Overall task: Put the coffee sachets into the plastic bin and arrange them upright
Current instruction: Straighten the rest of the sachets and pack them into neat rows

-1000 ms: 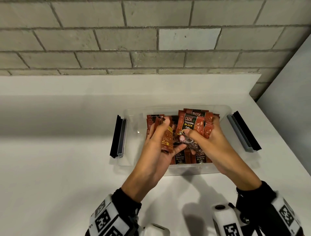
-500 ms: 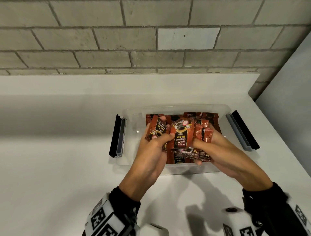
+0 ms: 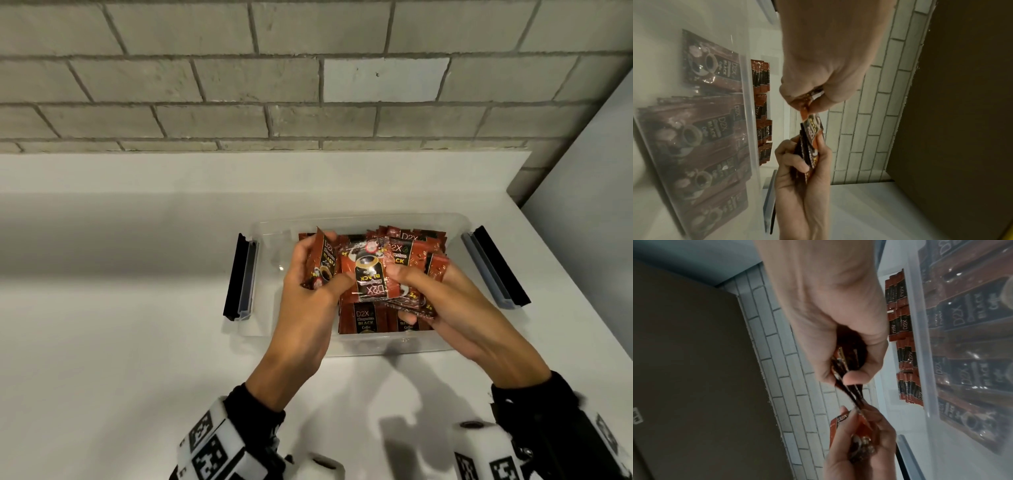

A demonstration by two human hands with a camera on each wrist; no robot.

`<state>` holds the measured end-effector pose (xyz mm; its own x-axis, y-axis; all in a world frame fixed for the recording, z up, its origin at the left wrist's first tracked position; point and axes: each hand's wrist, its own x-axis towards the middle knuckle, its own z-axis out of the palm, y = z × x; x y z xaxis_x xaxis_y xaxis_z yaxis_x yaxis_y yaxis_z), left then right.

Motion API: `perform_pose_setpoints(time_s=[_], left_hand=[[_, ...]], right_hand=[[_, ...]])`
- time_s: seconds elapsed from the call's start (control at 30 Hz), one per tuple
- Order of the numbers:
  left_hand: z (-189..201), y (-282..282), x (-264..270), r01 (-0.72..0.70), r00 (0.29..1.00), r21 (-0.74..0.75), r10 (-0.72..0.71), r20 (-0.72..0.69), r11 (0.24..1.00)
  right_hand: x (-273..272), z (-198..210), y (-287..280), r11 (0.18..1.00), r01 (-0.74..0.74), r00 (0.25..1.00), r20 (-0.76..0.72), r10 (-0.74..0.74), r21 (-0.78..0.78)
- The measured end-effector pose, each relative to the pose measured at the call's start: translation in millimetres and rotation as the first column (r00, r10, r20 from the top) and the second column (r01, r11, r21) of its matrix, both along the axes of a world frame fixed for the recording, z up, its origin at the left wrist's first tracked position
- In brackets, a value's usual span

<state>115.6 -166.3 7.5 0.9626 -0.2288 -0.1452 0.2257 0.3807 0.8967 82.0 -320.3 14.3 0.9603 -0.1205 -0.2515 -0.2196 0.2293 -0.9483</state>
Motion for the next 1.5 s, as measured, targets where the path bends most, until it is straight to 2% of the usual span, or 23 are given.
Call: perform_pose_setpoints(time_s=[0.1, 0.2, 0.33, 0.4, 0.5, 0.77, 0.93, 1.0, 1.1, 1.17, 1.2, 1.27, 1.3, 1.4, 1.5], left_hand=[[-0.2, 4.9, 1.5, 0.096, 0.995, 0.067, -0.096, 0.005, 0.993], [1.9, 7.4, 2.3, 0.158, 0.987, 0.067, -0.155, -0.039, 0.985], [2.1, 11.3, 5.8, 0.113, 0.983, 0.08, -0.1, -0.156, 0.99], [0.4, 13.8, 7.6, 0.149, 0.978, 0.149, -0.123, -0.17, 0.977], [1.3, 13.0, 4.1, 0.3, 0.952, 0.278, -0.266, -0.155, 0.913], [14.7, 19.7, 12.1, 0.421, 0.906, 0.295, -0.387, -0.17, 0.858], [14.6, 24.4, 18.1, 0.454, 0.89, 0.372, -0.427, -0.158, 0.81], [13.6, 25.2, 18.3, 0.453, 0.891, 0.386, -0.425, -0.16, 0.804], [10.4, 26.8, 21.4, 0.36, 0.933, 0.382, -0.328, -0.146, 0.851], [8.4, 27.0, 24.3, 0.229, 0.973, 0.348, -0.198, -0.122, 0.909], [7.7, 25.9, 24.7, 0.162, 0.985, 0.323, -0.135, -0.105, 0.932], [7.3, 21.3, 23.5, 0.062, 0.997, 0.295, -0.049, -0.052, 0.953], [7.1, 18.4, 22.0, 0.034, 0.999, 0.292, -0.029, -0.02, 0.956], [7.2, 9.1, 16.2, 0.028, 0.998, 0.279, -0.043, 0.048, 0.96], [6.0, 2.0, 12.8, 0.079, 0.995, 0.251, -0.091, 0.035, 0.965]], right_hand=[[4.8, 1.9, -6.0, 0.999, 0.019, 1.0, -0.007, -0.02, -0.043], [8.6, 5.8, -13.3, 0.995, -0.038, 0.999, 0.001, 0.039, -0.093], [11.2, 15.8, -28.5, 0.978, -0.172, 0.985, -0.003, 0.173, -0.115], [12.5, 21.2, -33.7, 0.949, -0.277, 0.96, -0.012, 0.278, -0.15], [16.1, 31.5, -32.7, 0.886, -0.407, 0.911, -0.033, 0.41, -0.224], [25.1, 52.2, -29.1, 0.744, -0.547, 0.828, -0.117, 0.549, -0.383], [24.1, 49.0, -29.5, 0.755, -0.491, 0.865, -0.137, 0.483, -0.435], [24.8, 46.9, -32.5, 0.812, -0.423, 0.901, -0.087, 0.426, -0.402], [26.8, 42.7, -42.4, 0.941, -0.244, 0.966, 0.025, 0.257, -0.234], [23.3, 35.9, -49.8, 0.984, -0.147, 0.986, 0.059, 0.153, -0.098], [19.6, 31.0, -50.6, 0.988, -0.149, 0.987, 0.061, 0.151, -0.033], [10.8, 24.6, -42.9, 0.976, -0.204, 0.979, 0.022, 0.203, 0.078], [7.8, 22.0, -37.1, 0.97, -0.227, 0.973, -0.021, 0.23, 0.08], [5.1, 13.4, -21.0, 0.98, -0.195, 0.961, -0.21, 0.181, -0.047], [5.4, 11.3, -11.6, 0.983, -0.159, 0.947, -0.296, 0.125, -0.095]])
